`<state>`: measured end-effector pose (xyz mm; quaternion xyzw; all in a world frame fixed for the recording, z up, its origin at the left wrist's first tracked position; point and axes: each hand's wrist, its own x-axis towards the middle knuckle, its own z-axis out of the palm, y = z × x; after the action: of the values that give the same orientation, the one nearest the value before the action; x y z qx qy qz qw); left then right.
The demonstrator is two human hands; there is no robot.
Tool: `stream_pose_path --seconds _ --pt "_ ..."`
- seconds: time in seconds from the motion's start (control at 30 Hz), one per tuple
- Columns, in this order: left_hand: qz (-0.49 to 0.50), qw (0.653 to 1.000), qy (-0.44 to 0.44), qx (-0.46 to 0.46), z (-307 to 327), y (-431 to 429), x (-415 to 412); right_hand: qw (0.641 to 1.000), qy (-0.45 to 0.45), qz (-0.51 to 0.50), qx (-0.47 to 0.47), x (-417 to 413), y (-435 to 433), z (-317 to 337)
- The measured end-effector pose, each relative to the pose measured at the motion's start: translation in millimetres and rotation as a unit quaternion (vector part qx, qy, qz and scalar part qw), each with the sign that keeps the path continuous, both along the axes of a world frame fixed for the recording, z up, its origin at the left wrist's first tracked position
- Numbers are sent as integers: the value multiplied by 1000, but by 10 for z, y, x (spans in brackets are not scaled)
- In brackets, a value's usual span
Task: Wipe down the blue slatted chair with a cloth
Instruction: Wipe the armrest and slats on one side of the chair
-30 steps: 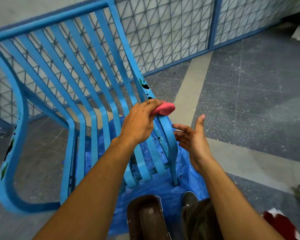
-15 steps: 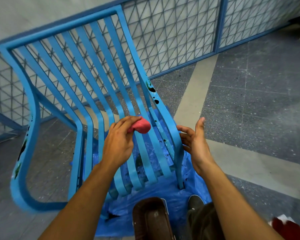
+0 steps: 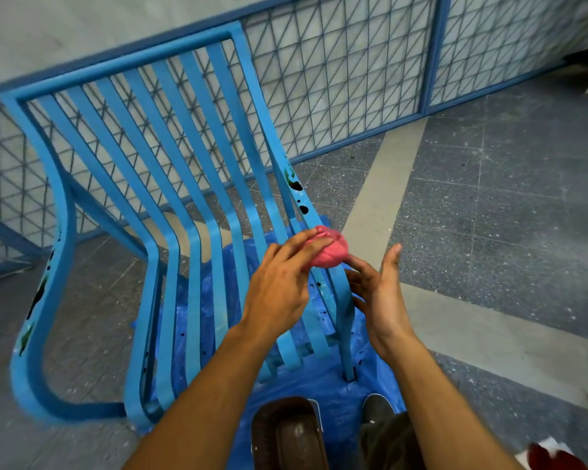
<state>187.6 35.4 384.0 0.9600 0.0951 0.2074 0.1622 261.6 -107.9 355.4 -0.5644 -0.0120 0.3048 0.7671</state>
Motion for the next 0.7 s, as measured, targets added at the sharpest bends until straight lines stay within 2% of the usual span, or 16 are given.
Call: stream_pose_path --seconds 0.13,0.3,0.43,0.57,0.7 --pt "88 995 2 -38 -38 150 -213 999 -11 -46 5 -129 -12 20" --pt "189 968 -91 -140 14 102 -284 995 -26 -97 -3 -211 -82 -4" --pt "140 973 -115 -140 116 -156 -15 996 -54 -64 -32 -155 -86 33" --pt "55 996 -36 -59 136 -291 252 996 -73 15 -46 69 -45 193" --pt "93 994 -24 -51 38 -161 239 992 -68 77 -68 300 -29 301"
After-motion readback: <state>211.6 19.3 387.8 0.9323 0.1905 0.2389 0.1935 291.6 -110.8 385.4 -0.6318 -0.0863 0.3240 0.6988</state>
